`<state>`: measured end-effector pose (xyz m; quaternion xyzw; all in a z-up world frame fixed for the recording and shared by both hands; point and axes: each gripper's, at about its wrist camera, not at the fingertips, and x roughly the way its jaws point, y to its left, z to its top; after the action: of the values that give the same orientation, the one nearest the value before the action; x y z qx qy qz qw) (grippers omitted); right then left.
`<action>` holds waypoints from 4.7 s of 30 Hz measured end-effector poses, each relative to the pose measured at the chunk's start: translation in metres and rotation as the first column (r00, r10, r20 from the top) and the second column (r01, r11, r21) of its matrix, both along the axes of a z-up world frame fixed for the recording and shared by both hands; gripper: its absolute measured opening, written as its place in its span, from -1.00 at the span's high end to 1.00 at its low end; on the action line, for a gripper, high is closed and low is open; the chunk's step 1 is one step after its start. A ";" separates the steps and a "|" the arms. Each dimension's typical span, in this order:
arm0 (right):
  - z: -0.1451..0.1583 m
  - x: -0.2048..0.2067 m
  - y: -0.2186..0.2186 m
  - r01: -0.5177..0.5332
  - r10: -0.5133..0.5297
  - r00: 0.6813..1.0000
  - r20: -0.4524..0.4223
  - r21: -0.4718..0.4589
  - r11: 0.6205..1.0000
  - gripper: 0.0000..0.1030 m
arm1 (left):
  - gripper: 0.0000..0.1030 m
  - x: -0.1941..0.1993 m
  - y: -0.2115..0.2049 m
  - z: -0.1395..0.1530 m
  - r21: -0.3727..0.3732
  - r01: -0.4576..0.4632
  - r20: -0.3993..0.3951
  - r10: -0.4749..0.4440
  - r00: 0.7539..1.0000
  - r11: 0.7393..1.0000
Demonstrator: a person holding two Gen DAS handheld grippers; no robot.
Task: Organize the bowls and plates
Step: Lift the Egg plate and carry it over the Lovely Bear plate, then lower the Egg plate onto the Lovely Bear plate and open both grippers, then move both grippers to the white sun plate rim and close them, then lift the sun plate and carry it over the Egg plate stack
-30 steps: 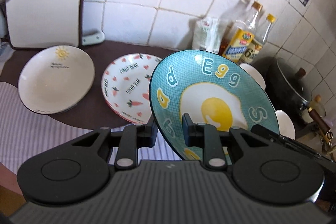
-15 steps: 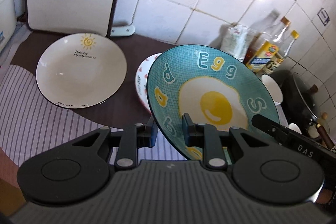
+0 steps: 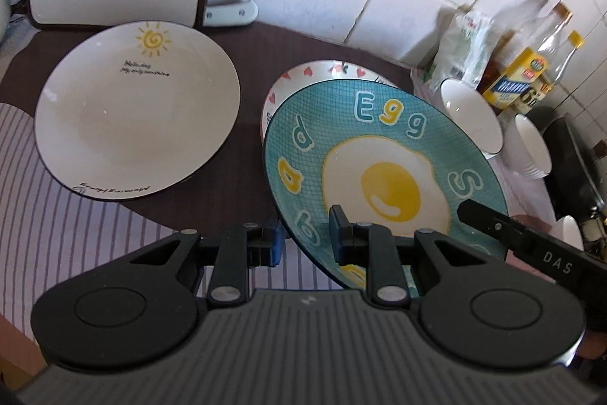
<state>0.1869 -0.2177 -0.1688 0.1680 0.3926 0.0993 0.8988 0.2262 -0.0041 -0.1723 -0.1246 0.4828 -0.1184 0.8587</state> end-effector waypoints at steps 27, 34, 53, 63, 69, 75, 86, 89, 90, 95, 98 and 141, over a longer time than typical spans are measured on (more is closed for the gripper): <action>-0.016 0.046 0.024 -0.047 0.019 0.993 -0.115 -0.252 0.966 0.33 | 0.55 0.041 -0.008 -0.023 0.041 -0.016 -0.126 0.021 0.992 0.999; -0.015 0.052 0.031 -0.068 0.022 0.991 -0.135 -0.348 0.935 0.20 | 0.54 0.043 -0.012 -0.025 0.038 -0.032 -0.171 0.038 0.985 0.999; 0.039 0.031 0.033 0.018 -0.037 0.998 -0.045 -0.364 0.931 0.20 | 0.53 0.010 0.009 0.018 0.026 -0.003 -0.116 0.006 0.993 1.000; 0.110 -0.023 0.063 -0.110 0.120 0.992 0.038 -0.208 0.972 0.05 | 0.39 -0.042 0.050 0.083 0.063 0.023 0.006 -0.023 1.000 0.998; 0.132 -0.050 0.092 -0.187 0.209 0.974 0.092 -0.201 0.961 -0.12 | 0.21 -0.067 0.078 0.108 0.105 0.022 0.059 -0.029 0.998 0.994; 0.141 -0.064 0.114 -0.255 0.282 0.949 0.139 -0.183 0.949 -0.33 | 0.03 -0.078 0.101 0.117 0.160 0.007 0.094 -0.022 0.995 0.987; 0.109 -0.054 0.141 -0.272 0.279 0.936 0.215 -0.061 0.960 -0.66 | -0.35 -0.062 0.147 0.089 0.183 -0.042 0.128 0.019 0.992 0.982; 0.088 -0.041 0.150 -0.247 0.247 0.950 0.192 -0.020 0.969 -0.66 | -0.45 -0.054 0.164 0.075 0.189 -0.066 0.143 0.039 0.989 0.980; 0.081 -0.037 0.153 -0.236 0.235 0.955 0.181 -0.014 0.972 -0.66 | -0.48 -0.050 0.169 0.070 0.185 -0.075 0.149 0.047 0.988 0.980; 0.041 -0.021 0.163 -0.177 0.169 0.975 0.146 0.045 0.983 -0.66 | -0.53 -0.034 0.192 0.044 0.131 -0.113 0.167 0.090 0.982 0.985; 0.018 -0.012 0.173 -0.170 0.161 0.981 0.105 0.086 0.982 -0.66 | -0.56 -0.024 0.199 0.028 0.115 -0.133 0.184 0.110 0.977 0.984; -0.067 0.054 0.203 0.060 -0.042 0.991 -0.127 0.136 0.989 0.55 | 0.60 0.067 0.204 -0.064 0.060 -0.127 0.031 0.125 0.992 0.990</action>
<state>0.2411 -0.0152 -0.2358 0.2464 0.4351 0.0929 0.8610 0.2934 0.1999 -0.2361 -0.1266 0.4659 -0.0505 0.8743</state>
